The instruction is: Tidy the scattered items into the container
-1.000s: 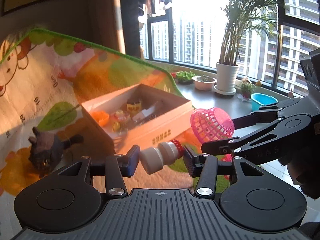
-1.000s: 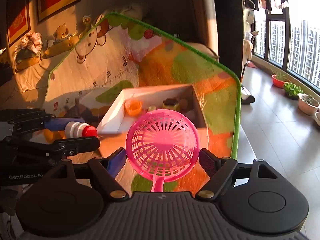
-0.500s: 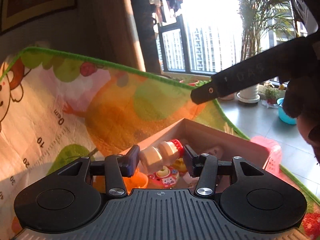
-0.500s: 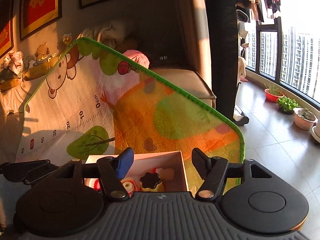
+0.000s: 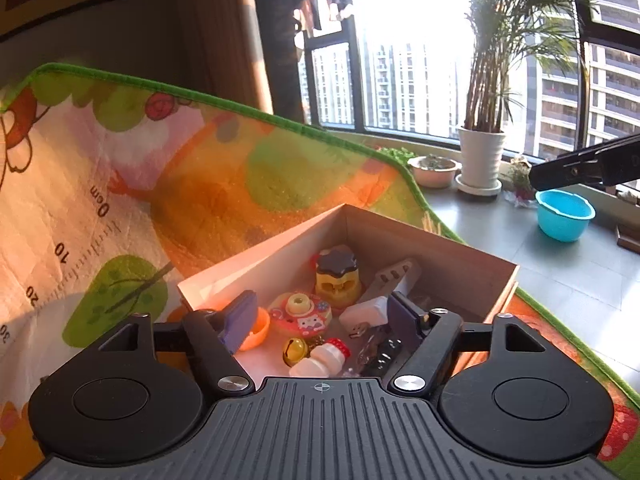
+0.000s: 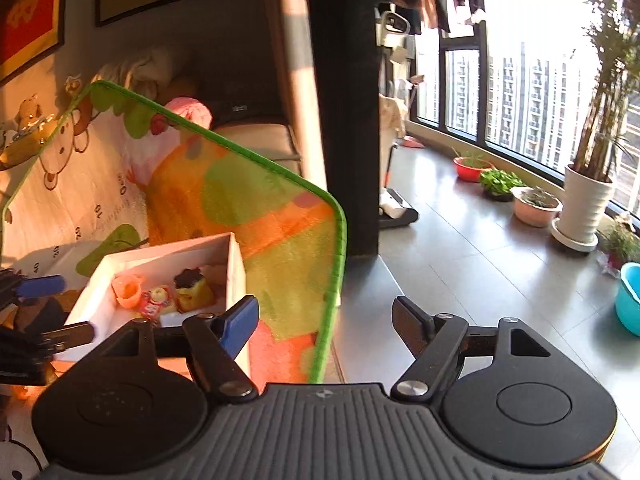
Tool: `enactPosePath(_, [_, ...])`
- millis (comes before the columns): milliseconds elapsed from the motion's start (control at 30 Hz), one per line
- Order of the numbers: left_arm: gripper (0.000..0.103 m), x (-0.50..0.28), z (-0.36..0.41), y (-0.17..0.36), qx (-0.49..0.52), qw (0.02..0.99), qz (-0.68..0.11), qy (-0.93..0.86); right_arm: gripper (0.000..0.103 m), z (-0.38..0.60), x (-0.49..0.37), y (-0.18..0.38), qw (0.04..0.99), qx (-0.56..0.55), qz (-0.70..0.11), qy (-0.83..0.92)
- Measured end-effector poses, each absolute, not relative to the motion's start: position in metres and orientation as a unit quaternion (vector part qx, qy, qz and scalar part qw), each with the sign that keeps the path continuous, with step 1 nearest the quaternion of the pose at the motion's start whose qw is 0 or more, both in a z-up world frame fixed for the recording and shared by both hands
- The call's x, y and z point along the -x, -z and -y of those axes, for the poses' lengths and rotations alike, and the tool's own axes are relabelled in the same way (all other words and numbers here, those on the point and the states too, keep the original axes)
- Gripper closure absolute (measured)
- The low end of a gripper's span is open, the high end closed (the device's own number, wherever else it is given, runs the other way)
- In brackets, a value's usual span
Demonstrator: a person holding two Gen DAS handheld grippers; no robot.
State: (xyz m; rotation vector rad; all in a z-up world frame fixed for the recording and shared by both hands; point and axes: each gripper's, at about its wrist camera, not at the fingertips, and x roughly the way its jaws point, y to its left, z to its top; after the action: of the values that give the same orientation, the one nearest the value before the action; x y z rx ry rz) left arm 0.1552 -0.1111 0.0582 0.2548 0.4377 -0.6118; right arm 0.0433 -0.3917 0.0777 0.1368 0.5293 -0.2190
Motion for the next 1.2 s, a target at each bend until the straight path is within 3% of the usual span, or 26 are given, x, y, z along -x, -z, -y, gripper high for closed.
enactPosePath(67, [0.010, -0.133, 0.106, -0.062, -0.117, 0.922, -0.203, 0.308, 0.022, 0.407, -0.029, -0.066, 0.950, -0.084, -0.271, 0.131])
enactPosePath(267, [0.008, -0.080, 0.108, -0.039, -0.069, 0.889, -0.265, 0.368, 0.021, 0.448, 0.015, -0.024, 0.933, -0.155, -0.274, 0.175])
enactPosePath(467, [0.008, -0.071, 0.135, -0.008, -0.069, 0.872, -0.319, 0.364, 0.043, 0.509, 0.043, 0.034, 0.901, -0.219, -0.292, 0.234])
enactPosePath(567, [0.008, -0.072, 0.146, -0.003, -0.076, 0.875, -0.322, 0.354, 0.042, 0.556, 0.050, 0.089, 0.866, -0.273, -0.310, 0.282])
enactPosePath(633, [0.007, -0.075, 0.153, 0.000, -0.077, 0.876, -0.327, 0.348, 0.036, 0.583, 0.045, 0.135, 0.833, -0.306, -0.339, 0.312])
enactPosePath(967, [0.001, -0.094, 0.186, 0.010, -0.075, 0.865, -0.339, 0.362, 0.036, 0.621, -0.084, 0.382, 0.698, -0.265, -0.559, 0.361])
enactPosePath(1200, [0.000, -0.091, 0.183, 0.012, -0.064, 0.867, -0.336, 0.363, 0.034, 0.536, -0.172, 0.444, 0.748, -0.159, -0.599, 0.237])
